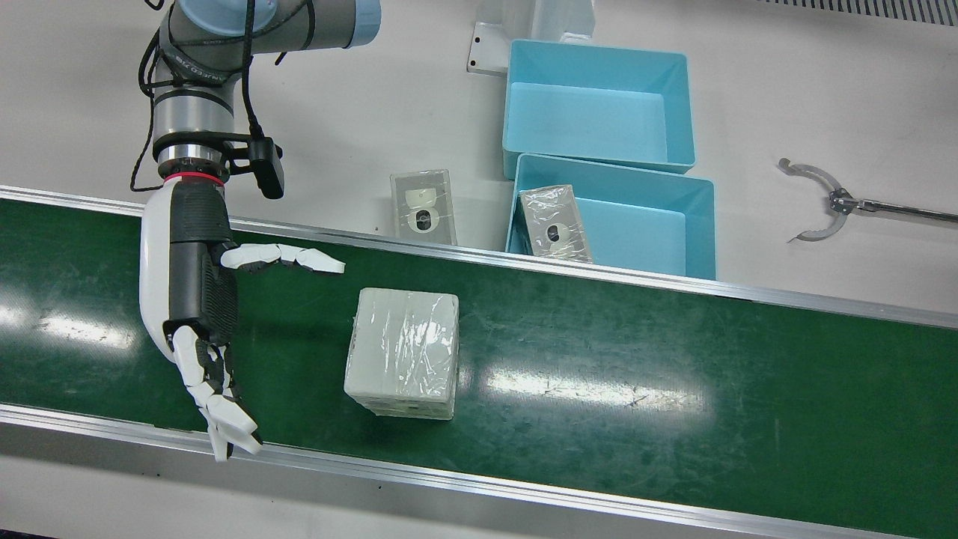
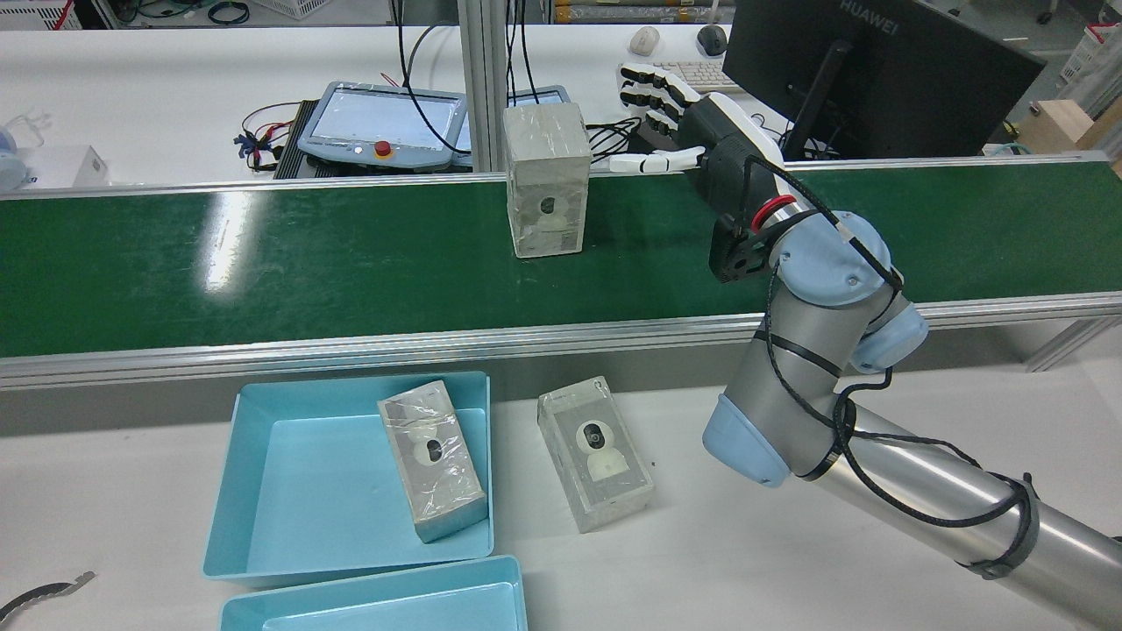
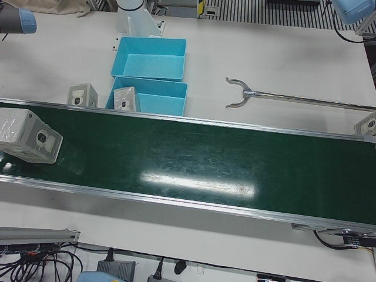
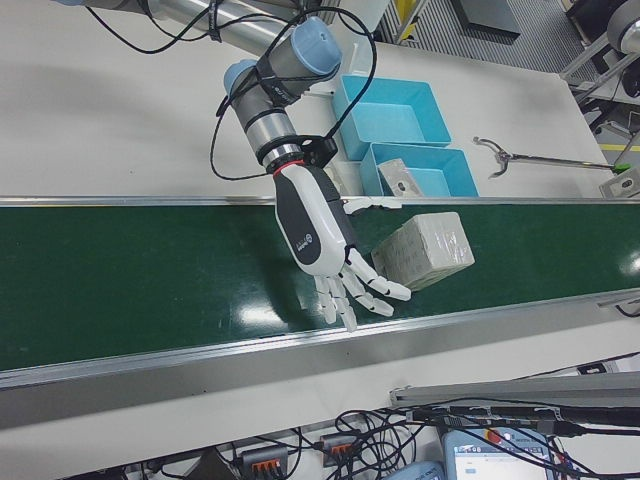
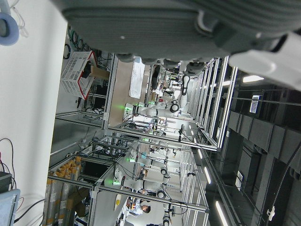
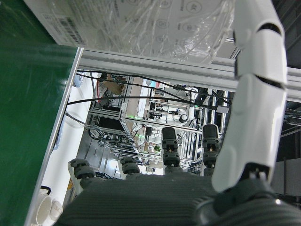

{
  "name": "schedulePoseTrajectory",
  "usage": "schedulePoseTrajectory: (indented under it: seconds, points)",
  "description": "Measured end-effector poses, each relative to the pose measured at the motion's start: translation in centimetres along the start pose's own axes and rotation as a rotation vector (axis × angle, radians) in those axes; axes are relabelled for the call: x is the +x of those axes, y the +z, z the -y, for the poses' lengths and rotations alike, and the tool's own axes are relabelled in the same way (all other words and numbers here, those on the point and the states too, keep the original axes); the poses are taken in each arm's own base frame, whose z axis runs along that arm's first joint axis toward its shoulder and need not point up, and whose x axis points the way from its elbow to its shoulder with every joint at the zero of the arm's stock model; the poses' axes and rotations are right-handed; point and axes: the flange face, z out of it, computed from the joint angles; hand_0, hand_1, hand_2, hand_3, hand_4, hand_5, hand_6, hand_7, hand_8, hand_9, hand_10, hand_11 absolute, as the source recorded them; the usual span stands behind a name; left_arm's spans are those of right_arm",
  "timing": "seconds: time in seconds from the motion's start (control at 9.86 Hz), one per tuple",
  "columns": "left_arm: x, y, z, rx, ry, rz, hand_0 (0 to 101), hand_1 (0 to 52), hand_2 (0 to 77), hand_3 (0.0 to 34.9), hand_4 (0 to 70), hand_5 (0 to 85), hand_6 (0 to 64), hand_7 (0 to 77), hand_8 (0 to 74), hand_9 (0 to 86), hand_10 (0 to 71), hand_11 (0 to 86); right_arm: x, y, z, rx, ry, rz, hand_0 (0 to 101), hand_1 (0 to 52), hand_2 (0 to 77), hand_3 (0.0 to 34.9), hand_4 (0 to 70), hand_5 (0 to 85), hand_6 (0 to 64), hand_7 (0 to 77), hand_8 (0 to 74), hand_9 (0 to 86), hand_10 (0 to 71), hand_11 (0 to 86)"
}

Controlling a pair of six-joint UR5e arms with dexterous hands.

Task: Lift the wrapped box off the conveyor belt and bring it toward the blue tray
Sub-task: 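Move the open right hand toward the wrapped white box on the belt, then close the right hand fingers around the wrapped box and lift it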

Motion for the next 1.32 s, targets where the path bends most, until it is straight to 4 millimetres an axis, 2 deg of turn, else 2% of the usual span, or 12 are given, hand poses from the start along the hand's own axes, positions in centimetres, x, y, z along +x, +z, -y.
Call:
schedulePoseTrajectory:
  seconds: [0.2, 0.3, 1.01, 1.12, 1.22, 1.32]
  points:
    - [0.0, 0.0, 0.0, 0.000, 0.000, 0.000, 0, 0.0, 1.1, 0.0, 0.0, 0.5, 0.0, 0.5, 0.0, 0.5, 0.5, 0.0, 0.7, 0.0, 0.1, -0.001, 0.002, -0.008, 45, 12.5, 16.4, 29.9, 8.7, 20.2, 0.0, 20.2, 1.6, 6.5, 4.4, 6.5]
    - [0.0, 0.0, 0.0, 0.000, 0.000, 0.000, 0, 0.0, 1.1, 0.0, 0.0, 0.5, 0.0, 0.5, 0.0, 0.5, 0.5, 0.0, 1.0, 0.0, 0.0, -0.002, 0.003, -0.011, 44, 10.4, 17.5, 29.9, 8.2, 20.7, 0.0, 20.2, 1.6, 6.5, 3.8, 6.5]
    - [0.0, 0.0, 0.0, 0.000, 0.000, 0.000, 0, 0.0, 0.5, 0.0, 0.0, 0.5, 0.0, 0.5, 0.0, 0.5, 0.5, 0.0, 1.6, 0.0, 0.5, 0.005, 0.004, -0.019, 44, 11.5, 15.8, 29.9, 9.3, 22.9, 0.0, 20.2, 1.6, 6.5, 4.4, 6.5]
    - [0.0, 0.0, 0.0, 0.000, 0.000, 0.000, 0, 0.0, 1.1, 0.0, 0.0, 0.5, 0.0, 0.5, 0.5, 0.0, 0.5, 0.0, 1.6, 0.1, 0.6, 0.007, 0.004, -0.019, 44, 11.5, 19.1, 29.9, 14.7, 27.3, 0.0, 20.2, 0.0, 2.7, 5.4, 9.8]
    - [0.0, 0.0, 0.0, 0.000, 0.000, 0.000, 0, 0.0, 1.1, 0.0, 0.0, 0.5, 0.0, 0.5, 0.5, 0.0, 0.5, 0.0, 1.7, 0.2, 0.7, 0.002, 0.007, -0.017, 42, 7.1, 26.7, 30.1, 30.5, 28.4, 12.0, 34.9, 1.6, 9.3, 9.8, 14.2]
    - [0.0, 0.0, 0.0, 0.000, 0.000, 0.000, 0, 0.0, 1.1, 0.0, 0.0, 0.5, 0.0, 0.5, 0.5, 0.0, 0.5, 0.0, 1.7, 0.4, 0.8, -0.006, 0.013, -0.012, 42, 7.1, 26.7, 30.1, 30.5, 28.4, 12.0, 34.9, 11.4, 18.0, 14.2, 20.7]
